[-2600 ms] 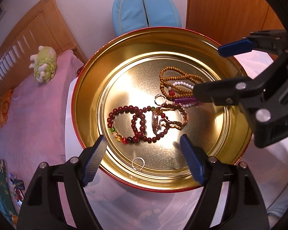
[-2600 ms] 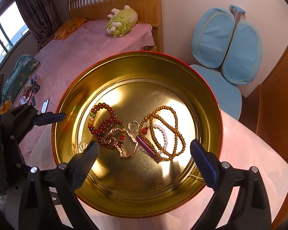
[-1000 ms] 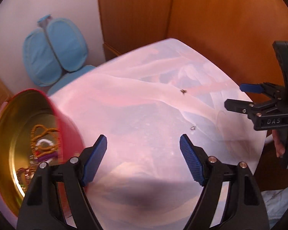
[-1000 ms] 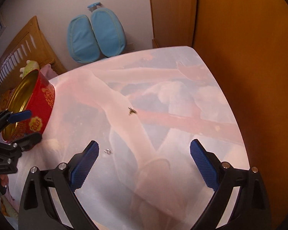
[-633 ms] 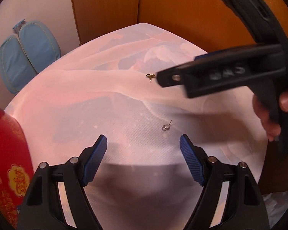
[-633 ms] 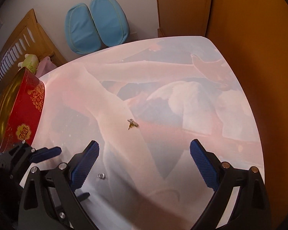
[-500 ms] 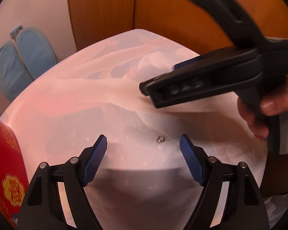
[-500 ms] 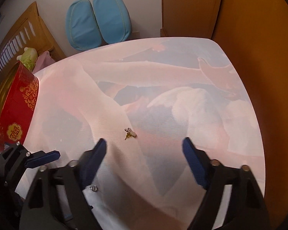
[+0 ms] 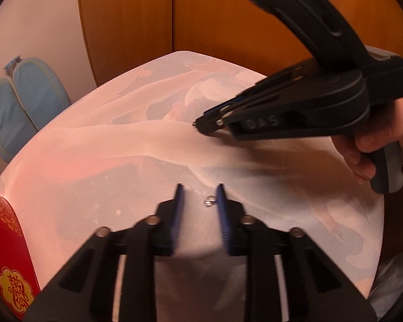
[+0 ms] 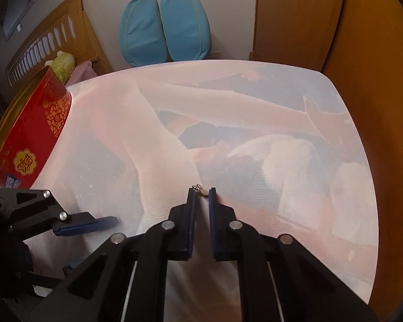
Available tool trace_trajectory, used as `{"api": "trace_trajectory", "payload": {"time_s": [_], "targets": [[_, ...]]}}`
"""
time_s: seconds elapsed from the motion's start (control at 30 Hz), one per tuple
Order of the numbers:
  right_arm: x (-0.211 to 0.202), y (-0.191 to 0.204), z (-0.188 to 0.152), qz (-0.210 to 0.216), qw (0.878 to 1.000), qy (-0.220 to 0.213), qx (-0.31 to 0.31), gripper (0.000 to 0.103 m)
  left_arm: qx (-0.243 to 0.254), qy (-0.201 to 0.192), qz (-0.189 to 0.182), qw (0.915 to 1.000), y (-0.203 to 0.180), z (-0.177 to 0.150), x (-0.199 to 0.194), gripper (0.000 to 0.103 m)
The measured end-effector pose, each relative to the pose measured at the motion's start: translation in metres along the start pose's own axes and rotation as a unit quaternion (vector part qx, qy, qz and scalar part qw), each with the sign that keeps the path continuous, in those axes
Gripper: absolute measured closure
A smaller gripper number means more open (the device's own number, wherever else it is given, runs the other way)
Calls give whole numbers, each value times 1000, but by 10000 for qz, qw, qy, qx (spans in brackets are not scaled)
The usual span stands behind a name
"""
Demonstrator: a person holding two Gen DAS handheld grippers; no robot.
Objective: Organize jewelry
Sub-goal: 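Grasp the small silver earring with the left tool while the right grasps the gold stud earring, then carry both earrings into the red tin and open both tools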
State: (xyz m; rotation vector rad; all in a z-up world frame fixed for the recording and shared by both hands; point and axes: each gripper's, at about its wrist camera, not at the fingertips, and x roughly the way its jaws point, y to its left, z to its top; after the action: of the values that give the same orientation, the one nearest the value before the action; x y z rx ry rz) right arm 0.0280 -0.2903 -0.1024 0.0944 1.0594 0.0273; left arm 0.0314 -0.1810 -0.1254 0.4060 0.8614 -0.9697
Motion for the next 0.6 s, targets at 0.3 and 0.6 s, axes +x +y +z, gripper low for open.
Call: {"api": "trace_trajectory", "payload": {"time_s": [0.3,0.6], "targets": [[-39,-15,-10,157,9974,-403,569,102,-107,-4,-105,9999,2,-5,-12,95],[-37,-23,-8,281,9965,-308,722,88,-147,-162,74,9997,3,-2,-38,95]]}}
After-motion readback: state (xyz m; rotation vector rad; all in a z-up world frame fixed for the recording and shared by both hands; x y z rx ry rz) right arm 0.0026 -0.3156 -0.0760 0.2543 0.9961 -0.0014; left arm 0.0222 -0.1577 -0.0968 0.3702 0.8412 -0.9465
